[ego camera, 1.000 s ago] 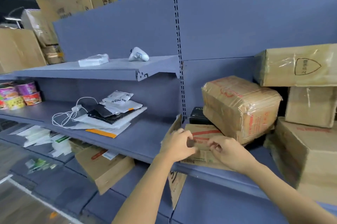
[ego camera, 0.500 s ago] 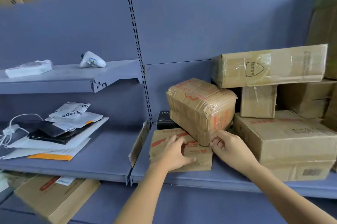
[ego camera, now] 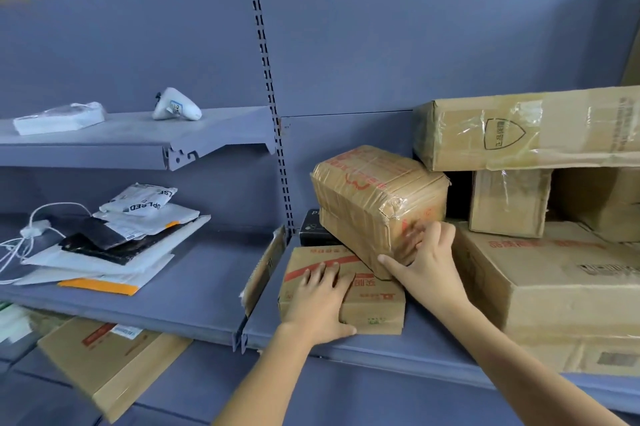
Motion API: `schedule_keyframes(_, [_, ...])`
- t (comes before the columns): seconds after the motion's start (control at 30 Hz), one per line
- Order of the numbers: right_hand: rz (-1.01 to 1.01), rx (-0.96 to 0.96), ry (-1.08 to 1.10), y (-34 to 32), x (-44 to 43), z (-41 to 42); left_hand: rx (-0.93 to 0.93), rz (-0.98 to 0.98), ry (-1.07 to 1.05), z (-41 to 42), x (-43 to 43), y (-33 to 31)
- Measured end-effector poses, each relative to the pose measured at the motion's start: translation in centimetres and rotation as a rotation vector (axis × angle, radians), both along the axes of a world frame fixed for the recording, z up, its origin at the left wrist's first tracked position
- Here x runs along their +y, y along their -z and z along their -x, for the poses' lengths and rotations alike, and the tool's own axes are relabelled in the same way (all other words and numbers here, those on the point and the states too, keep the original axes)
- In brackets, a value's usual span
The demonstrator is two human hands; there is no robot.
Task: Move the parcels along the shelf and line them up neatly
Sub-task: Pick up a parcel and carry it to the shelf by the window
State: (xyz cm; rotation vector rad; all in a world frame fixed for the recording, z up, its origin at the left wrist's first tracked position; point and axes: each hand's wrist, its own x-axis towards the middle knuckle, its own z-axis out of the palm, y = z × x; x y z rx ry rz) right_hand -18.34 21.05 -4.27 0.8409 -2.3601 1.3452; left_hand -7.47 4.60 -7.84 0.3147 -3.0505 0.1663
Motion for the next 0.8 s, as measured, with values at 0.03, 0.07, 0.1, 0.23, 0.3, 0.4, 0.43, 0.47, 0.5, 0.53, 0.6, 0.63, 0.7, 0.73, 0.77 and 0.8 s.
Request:
schedule_keyframes(0.03, [0.000, -0.001, 0.000, -0.3, -0.6, 0.2, 0.001, 0.009, 0.002, -0.1, -0.1, 0.0])
schedule_keyframes(0.07, [-0.004, -0.002, 0.000, -0.6, -1.1, 0.3, 0.003, 0.010, 0.004, -0.2, -0.2, 0.0])
schedule_keyframes(0.1, [-0.014, 0.006, 0.000, -0.9, -1.6, 0.4, 0.006, 0.003, 0.005, -0.4, -0.3, 0.1])
schedule_keyframes(0.23, [-0.050, 0.079, 0.010, -1.2, -2.8, 0.2, 0.013, -0.025, 0.025, -1.2, -0.7, 0.1])
schedule_keyframes(0.3, [-0.055, 0.091, 0.013, -1.0, -3.0, 0.1, 0.011, -0.024, 0.036, -1.5, -0.9, 0.1])
schedule_keyframes(0.4, [-0.065, 0.079, 0.022, -0.6, -2.9, 0.1, 0.001, -0.014, 0.048, -1.7, -1.0, -0.2])
schedule_keyframes(0.43, [-0.070, 0.073, 0.026, -0.6, -2.9, 0.1, 0.001, 0.010, 0.053, -1.7, -1.0, -0.4])
schedule_keyframes(0.47, [-0.075, 0.067, 0.027, -0.6, -2.8, 0.1, 0.000, 0.050, 0.059, -1.5, -0.8, -0.4])
schedule_keyframes(0.5, [-0.080, 0.061, 0.027, -0.6, -2.8, 0.1, -0.005, 0.100, 0.070, -1.4, -0.4, -0.4])
schedule_keyframes(0.53, [-0.087, 0.056, 0.027, -0.6, -2.8, 0.1, -0.014, 0.141, 0.080, -1.3, 0.0, -0.3])
schedule_keyframes(0.6, [-0.108, 0.049, 0.030, -0.7, -2.7, 0.0, -0.018, 0.157, 0.085, -1.1, 0.6, 0.2])
schedule_keyframes(0.63, [-0.121, 0.046, 0.033, -0.7, -2.6, 0.0, -0.011, 0.147, 0.080, -1.1, 0.7, 0.4])
schedule_keyframes(0.7, [-0.143, 0.050, 0.044, -0.5, -2.3, 0.0, 0.011, 0.147, 0.078, -1.4, 0.7, 0.5])
schedule_keyframes(0.73, [-0.150, 0.054, 0.047, -0.4, -2.1, 0.0, 0.016, 0.159, 0.073, -1.6, 0.7, 0.6])
schedule_keyframes(0.77, [-0.153, 0.055, 0.051, -0.4, -1.9, -0.1, 0.015, 0.170, 0.066, -1.9, 0.7, 0.7])
schedule_keyframes(0.8, [-0.154, 0.051, 0.055, -0.4, -1.7, -0.2, 0.014, 0.176, 0.062, -2.2, 0.6, 0.7])
